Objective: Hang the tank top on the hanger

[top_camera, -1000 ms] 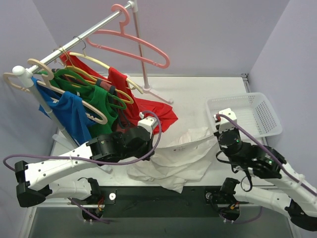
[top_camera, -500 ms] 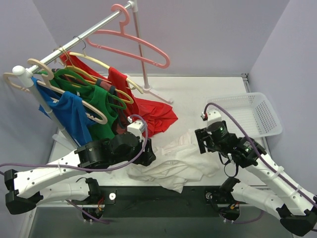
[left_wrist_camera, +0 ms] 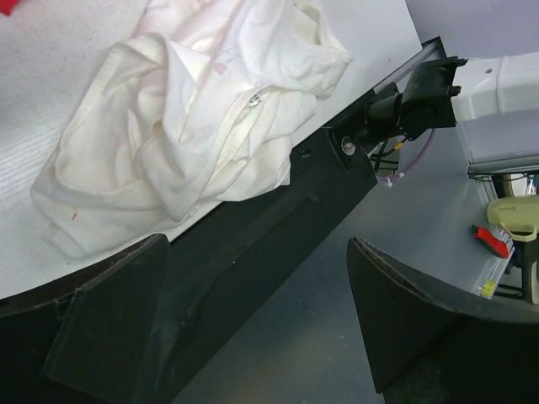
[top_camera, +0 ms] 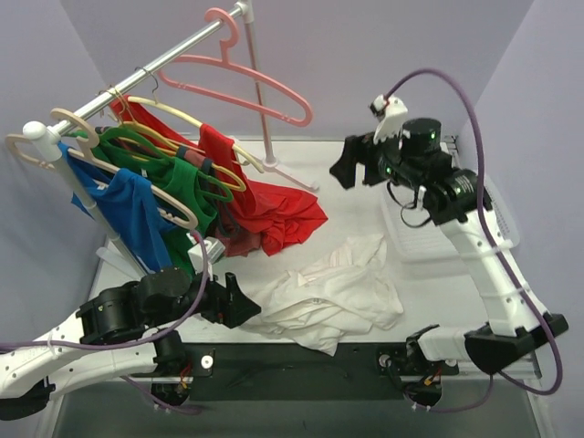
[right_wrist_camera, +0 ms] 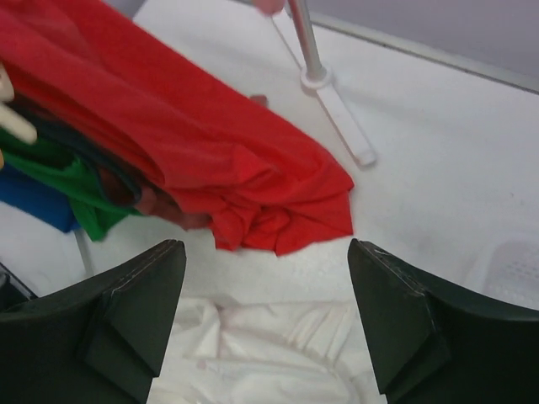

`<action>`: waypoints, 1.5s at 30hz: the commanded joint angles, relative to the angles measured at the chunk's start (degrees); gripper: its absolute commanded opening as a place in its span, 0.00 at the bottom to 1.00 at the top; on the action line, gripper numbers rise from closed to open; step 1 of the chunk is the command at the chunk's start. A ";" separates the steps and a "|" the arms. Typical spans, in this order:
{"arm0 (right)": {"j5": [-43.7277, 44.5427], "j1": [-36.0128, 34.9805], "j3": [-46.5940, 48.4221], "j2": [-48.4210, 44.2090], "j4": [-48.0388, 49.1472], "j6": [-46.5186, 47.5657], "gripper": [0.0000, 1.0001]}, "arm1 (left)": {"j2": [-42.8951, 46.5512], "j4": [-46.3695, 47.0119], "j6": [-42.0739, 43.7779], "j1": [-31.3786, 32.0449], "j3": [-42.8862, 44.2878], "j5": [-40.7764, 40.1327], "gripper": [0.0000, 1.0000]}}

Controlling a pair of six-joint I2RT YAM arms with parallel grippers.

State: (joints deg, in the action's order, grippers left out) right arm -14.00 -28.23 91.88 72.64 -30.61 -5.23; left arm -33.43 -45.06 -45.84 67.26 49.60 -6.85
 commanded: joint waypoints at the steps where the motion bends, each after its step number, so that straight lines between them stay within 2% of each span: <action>1: -13.31 6.60 4.53 5.74 17.38 -11.09 0.80 | 5.12 -1.26 -3.29 -0.38 -1.97 -3.25 0.97; 4: -17.02 8.36 6.03 11.46 26.52 -19.25 0.82 | 7.23 -1.44 -3.37 -0.38 -2.67 -5.10 0.97; 8: -19.92 8.19 9.28 19.18 33.15 -24.82 0.85 | 8.73 -1.87 -3.20 -0.38 -2.93 -6.24 0.97; 17: -21.33 7.84 20.35 28.95 32.02 -24.65 0.85 | 9.52 -1.88 -3.72 -0.47 -4.16 -6.07 0.97; 20: -22.03 7.31 24.48 31.59 30.87 -23.60 0.82 | 9.79 -1.18 -4.16 -0.38 -5.04 -6.15 0.97; 26: -23.35 6.17 33.18 36.34 22.80 -17.02 0.68 | 10.14 -1.17 -4.87 -0.47 -6.10 -6.42 0.97; 32: -21.86 3.45 34.77 36.96 17.00 -7.80 0.55 | 10.93 -1.79 -5.83 -0.47 -6.54 -7.12 0.97; 38: -18.43 0.98 36.88 38.19 12.51 -2.59 0.41 | 11.81 -2.84 -6.45 -0.47 -6.27 -7.56 0.97; 39: -18.43 0.98 36.88 38.28 12.68 -2.59 0.33 | 12.07 -3.02 -6.54 -0.47 -6.19 -7.65 0.97; 43: -19.31 0.63 37.85 38.63 12.51 -1.71 0.13 | 12.95 -3.46 -6.98 -0.47 -6.36 -7.91 0.97; 45: -20.36 0.63 38.29 38.63 12.42 -1.36 0.08 | 13.21 -3.46 -7.24 -0.47 -6.45 -8.00 0.97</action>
State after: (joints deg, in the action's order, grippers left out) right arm -33.21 -27.64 126.93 110.52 -18.90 -8.86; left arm -21.34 -48.27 -52.10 67.00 42.76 -13.65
